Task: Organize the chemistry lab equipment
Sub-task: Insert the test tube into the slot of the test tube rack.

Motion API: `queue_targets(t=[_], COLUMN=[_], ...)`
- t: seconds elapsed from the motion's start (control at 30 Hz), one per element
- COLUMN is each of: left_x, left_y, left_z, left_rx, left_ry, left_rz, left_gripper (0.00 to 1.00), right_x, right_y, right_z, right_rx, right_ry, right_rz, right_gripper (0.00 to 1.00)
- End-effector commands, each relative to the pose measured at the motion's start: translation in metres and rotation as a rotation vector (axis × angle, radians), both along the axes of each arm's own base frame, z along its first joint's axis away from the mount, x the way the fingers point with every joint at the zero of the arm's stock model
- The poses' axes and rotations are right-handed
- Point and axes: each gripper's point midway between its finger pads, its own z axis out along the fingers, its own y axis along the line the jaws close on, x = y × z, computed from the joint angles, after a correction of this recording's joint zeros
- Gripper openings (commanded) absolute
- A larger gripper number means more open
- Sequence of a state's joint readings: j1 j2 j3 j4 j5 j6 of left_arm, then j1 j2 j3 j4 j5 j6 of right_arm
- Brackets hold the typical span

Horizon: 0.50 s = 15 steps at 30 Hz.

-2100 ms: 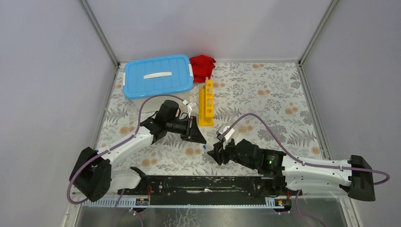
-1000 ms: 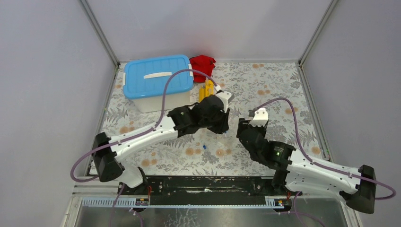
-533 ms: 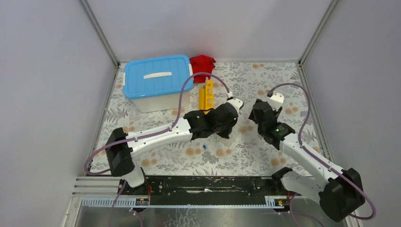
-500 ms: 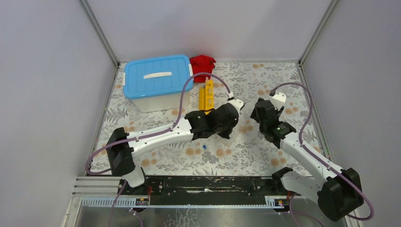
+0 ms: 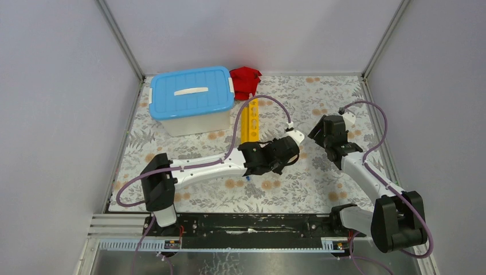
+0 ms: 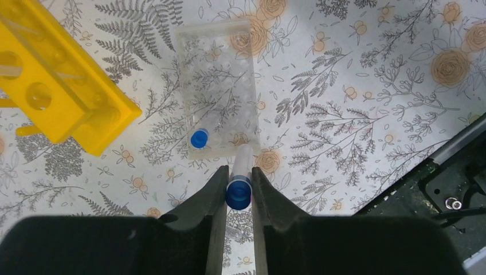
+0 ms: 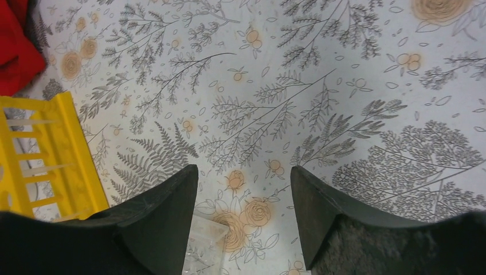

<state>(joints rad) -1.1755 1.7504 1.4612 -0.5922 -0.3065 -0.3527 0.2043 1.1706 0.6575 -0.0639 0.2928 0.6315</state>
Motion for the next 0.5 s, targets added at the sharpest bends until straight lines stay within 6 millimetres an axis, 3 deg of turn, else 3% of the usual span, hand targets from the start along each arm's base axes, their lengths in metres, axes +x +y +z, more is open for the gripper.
queue_targets(t=[0.0,0.47], left_x=[0.016,0.026], left_y=[-0.012,-0.019], left_z=[0.012,-0.007], left_rx=[-0.028,-0.027], left_ry=[-0.115,-0.162], left_rz=[0.015,0.035], left_gripper=[0.00,0.00], right_x=[0.014,0.014], right_y=[0.012,0.012], right_z=[0.011,0.000], right_rx=[0.073,0.089], right_ry=[-0.070,-0.061], right_rz=[0.028,0.030], right_gripper=[0.68,0.67])
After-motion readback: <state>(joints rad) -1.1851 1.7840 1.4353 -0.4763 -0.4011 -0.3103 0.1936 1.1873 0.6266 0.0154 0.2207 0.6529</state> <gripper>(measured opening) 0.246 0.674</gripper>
